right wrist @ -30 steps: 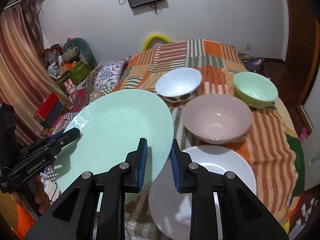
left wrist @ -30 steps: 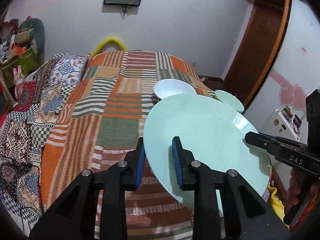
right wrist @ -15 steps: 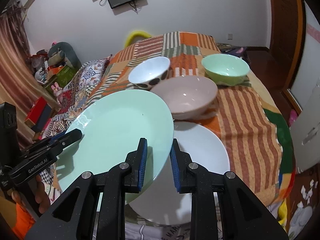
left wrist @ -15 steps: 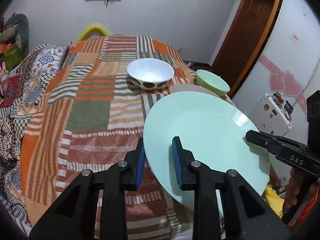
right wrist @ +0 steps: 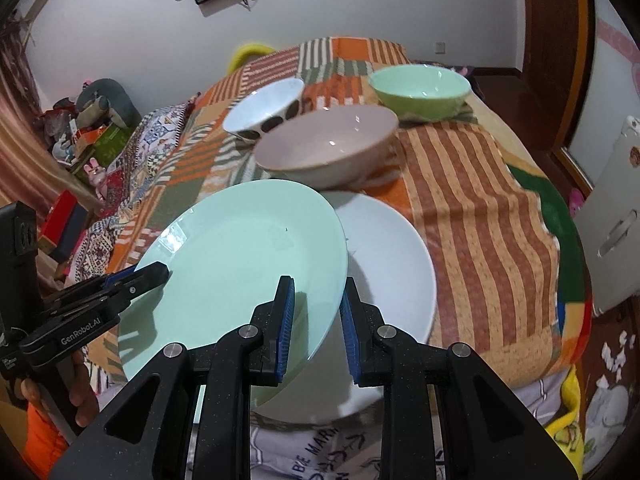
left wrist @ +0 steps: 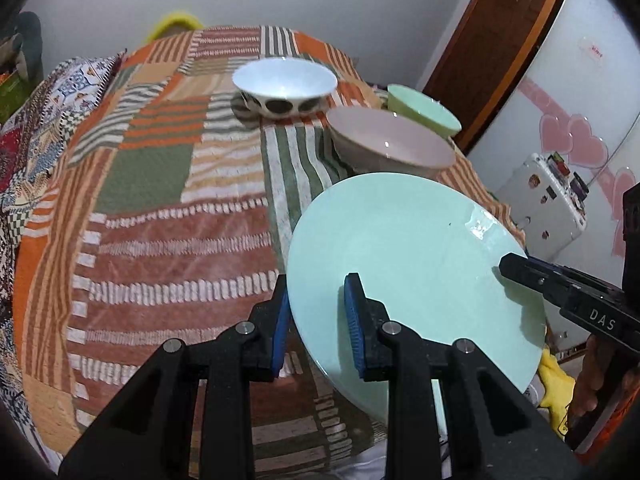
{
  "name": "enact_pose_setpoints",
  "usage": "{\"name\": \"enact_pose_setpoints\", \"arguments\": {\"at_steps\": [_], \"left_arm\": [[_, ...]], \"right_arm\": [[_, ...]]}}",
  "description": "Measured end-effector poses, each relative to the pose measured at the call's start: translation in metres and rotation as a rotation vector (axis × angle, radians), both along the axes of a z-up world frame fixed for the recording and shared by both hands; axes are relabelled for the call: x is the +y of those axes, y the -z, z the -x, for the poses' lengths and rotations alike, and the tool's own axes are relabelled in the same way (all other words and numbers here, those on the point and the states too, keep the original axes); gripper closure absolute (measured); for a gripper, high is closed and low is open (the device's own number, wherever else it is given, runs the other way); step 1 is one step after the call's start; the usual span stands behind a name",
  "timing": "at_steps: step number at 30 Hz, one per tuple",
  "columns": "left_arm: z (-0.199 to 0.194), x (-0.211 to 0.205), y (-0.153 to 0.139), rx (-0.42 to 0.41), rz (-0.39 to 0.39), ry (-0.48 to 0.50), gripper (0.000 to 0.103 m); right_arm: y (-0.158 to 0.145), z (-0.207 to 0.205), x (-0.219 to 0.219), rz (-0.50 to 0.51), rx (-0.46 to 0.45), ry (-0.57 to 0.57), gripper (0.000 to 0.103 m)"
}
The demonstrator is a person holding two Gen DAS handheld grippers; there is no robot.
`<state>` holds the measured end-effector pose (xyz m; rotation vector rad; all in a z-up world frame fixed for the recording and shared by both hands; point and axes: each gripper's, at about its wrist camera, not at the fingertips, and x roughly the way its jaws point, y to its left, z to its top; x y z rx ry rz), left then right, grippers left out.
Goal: Organize plates and bowls
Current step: 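Lift the mint-green plate with both grippers and carry it toward the stacked plates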
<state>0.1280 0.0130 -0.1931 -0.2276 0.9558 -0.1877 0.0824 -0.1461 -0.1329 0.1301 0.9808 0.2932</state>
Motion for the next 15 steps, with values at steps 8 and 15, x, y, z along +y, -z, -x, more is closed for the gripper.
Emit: {"name": "enact_pose_setpoints", "arguments": {"at_steps": [8, 15], "left_arm": [[-0.011, -0.017, 0.018, 0.042, 0.019, 0.03, 0.077], [-0.02, -0.03, 0.025, 0.058, 0.013, 0.049, 0.077]], "right_arm": [[0.008, 0.004, -0.018, 0.013, 0.026, 0.04, 0.082], [0.012, 0.004, -0.032, 0.012, 0.041, 0.067, 0.082]]}}
